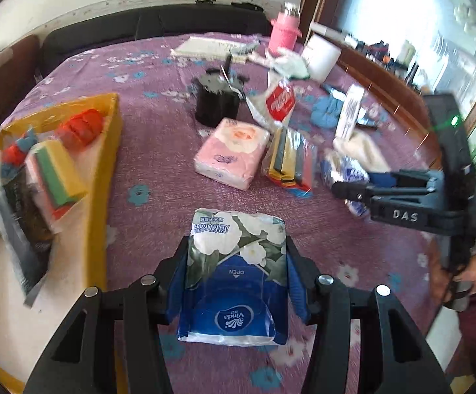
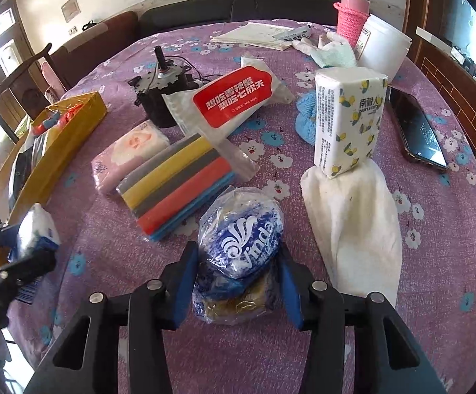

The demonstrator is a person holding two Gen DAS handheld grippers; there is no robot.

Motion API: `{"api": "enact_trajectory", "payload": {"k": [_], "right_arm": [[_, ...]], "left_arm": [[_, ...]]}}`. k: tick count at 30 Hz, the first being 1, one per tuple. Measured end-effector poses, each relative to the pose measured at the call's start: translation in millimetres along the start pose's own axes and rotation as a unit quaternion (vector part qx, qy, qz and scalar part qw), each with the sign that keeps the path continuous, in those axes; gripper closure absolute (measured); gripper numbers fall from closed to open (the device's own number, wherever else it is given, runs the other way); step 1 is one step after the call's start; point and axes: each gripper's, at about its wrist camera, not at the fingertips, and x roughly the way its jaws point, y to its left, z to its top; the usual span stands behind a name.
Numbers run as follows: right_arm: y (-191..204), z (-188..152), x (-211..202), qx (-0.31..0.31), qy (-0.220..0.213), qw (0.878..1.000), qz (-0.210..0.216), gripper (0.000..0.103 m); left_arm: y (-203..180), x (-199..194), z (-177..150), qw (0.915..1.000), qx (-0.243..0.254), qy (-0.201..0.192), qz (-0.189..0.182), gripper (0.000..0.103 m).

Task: Organize soft objects
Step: 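Place tissue pack in tray with left tool while right tool drops blue bag there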

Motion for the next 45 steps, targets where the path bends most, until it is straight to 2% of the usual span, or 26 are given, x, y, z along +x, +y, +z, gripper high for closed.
{"api": "enact_trajectory", "payload": {"k": [3, 6, 8, 11, 17, 21, 28, 30, 31, 33, 36, 39, 42, 45], "right_arm": [[3.0, -3.8, -18.7, -0.003, -0.015, 1.000, 0.000, 0.053], [10.6, -5.9, -38.8, -0.011, -0.031, 0.999, 0.003, 0.053], [20.0, -3.5, -51.3, -0.019, -0.042, 0.999, 0.013, 0.053], [40.1, 2.8, -63.4, -0.026, -0.052, 0.997, 0.049, 0.053], [100.7, 21.4, -62.5, -0.053, -0.040, 0.990, 0.125, 0.053], [147.9, 33.5, -52.9, -0.085, -0.031, 0.985, 0.148, 0.052], [213.7, 43.2, -25.8, -0.109, 0.002, 0.979, 0.174, 0.052], [226.7, 42.7, -18.8, -0.110, 0.012, 0.976, 0.187, 0.052], [235.9, 42.6, -14.4, -0.114, 0.019, 0.974, 0.194, 0.052], [254.2, 41.0, -6.1, -0.127, 0.033, 0.970, 0.207, 0.052], [280.4, 37.5, 5.9, -0.148, 0.053, 0.963, 0.217, 0.052], [308.7, 35.2, 23.5, -0.170, 0.078, 0.957, 0.223, 0.052], [327.2, 37.5, 40.6, -0.177, 0.093, 0.955, 0.221, 0.050], [341.6, 39.3, 53.7, -0.188, 0.085, 0.958, 0.198, 0.046]], "left_arm": [[16.9, -26.7, -4.5, 0.9997, -0.017, -0.016, -0.004, 0.052], [48.2, -51.1, -8.6, 0.9986, -0.044, -0.027, 0.007, 0.052], [75.9, -64.5, -11.2, 0.9969, -0.067, -0.033, 0.025, 0.052], [122.0, -78.4, -14.4, 0.9911, -0.106, -0.032, 0.074, 0.052], [197.6, -75.9, -16.6, 0.9764, -0.161, -0.001, 0.144, 0.052], [225.2, -62.7, -13.9, 0.9719, -0.170, 0.019, 0.162, 0.051], [247.1, -36.6, 0.2, 0.9672, -0.170, 0.034, 0.186, 0.050], [251.7, -38.9, 2.2, 0.9682, -0.176, 0.026, 0.176, 0.045], [253.4, -42.3, 1.6, 0.9688, -0.180, 0.022, 0.169, 0.039], [255.0, -51.2, -0.4, 0.9707, -0.190, 0.007, 0.147, 0.038], [252.2, -67.6, -4.8, 0.9718, -0.192, -0.018, 0.136, 0.037], [249.1, -96.1, -15.7, 0.9695, -0.198, -0.057, 0.133, 0.028], [249.6, -124.1, -28.4, 0.9641, -0.214, -0.089, 0.129, 0.024], [247.8, -143.0, -37.7, 0.9576, -0.224, -0.110, 0.143, 0.024]]}}
